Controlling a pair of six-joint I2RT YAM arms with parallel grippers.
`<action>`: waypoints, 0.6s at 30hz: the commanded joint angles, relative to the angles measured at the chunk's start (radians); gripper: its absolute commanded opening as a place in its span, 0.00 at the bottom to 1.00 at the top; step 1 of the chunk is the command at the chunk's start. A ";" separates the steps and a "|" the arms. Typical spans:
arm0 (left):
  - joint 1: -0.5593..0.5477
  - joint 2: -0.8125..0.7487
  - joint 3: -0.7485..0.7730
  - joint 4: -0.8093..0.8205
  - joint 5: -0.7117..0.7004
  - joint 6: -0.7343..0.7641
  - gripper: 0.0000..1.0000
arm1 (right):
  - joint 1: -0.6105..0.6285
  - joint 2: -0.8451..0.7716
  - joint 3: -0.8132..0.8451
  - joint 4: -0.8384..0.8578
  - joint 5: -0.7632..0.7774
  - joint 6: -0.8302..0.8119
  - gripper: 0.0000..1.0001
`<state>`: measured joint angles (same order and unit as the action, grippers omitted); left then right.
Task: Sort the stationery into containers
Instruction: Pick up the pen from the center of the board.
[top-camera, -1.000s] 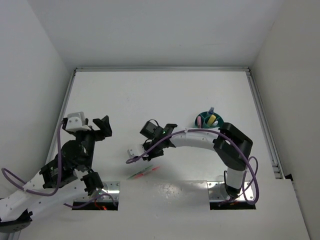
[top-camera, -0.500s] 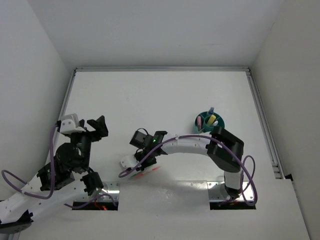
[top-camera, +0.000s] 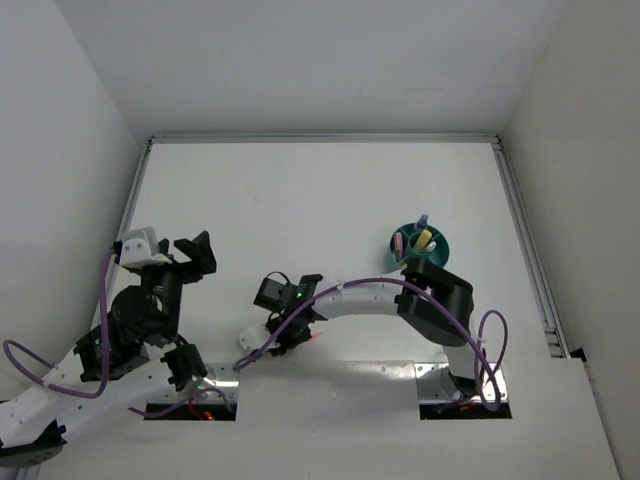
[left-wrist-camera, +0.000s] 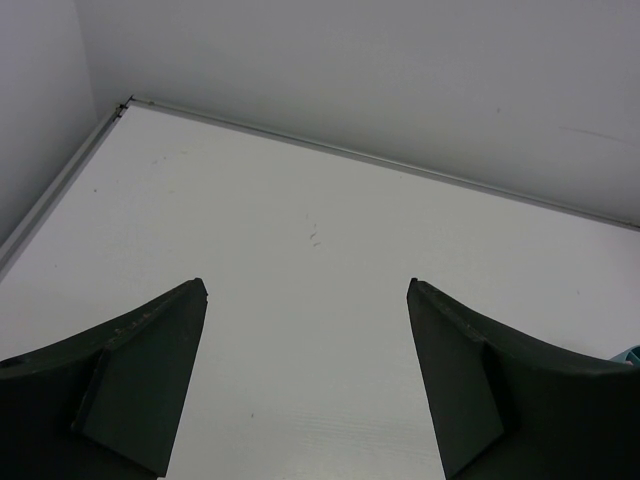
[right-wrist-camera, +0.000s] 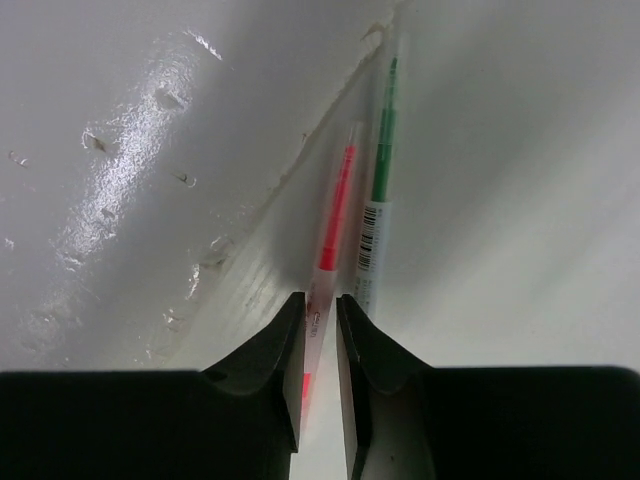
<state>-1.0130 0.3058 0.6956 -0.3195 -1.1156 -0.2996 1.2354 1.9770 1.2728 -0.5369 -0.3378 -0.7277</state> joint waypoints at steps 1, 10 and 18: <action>0.010 -0.002 -0.005 0.028 -0.012 0.014 0.87 | 0.013 0.008 0.039 0.026 0.016 0.013 0.20; 0.010 -0.002 -0.005 0.028 -0.003 0.014 0.87 | 0.013 0.017 0.048 0.026 0.025 0.013 0.21; 0.010 -0.011 -0.005 0.028 -0.003 0.014 0.87 | 0.022 0.026 0.048 0.026 0.025 0.013 0.23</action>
<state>-1.0130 0.3054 0.6956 -0.3195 -1.1152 -0.2996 1.2469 1.9980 1.2842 -0.5251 -0.3122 -0.7227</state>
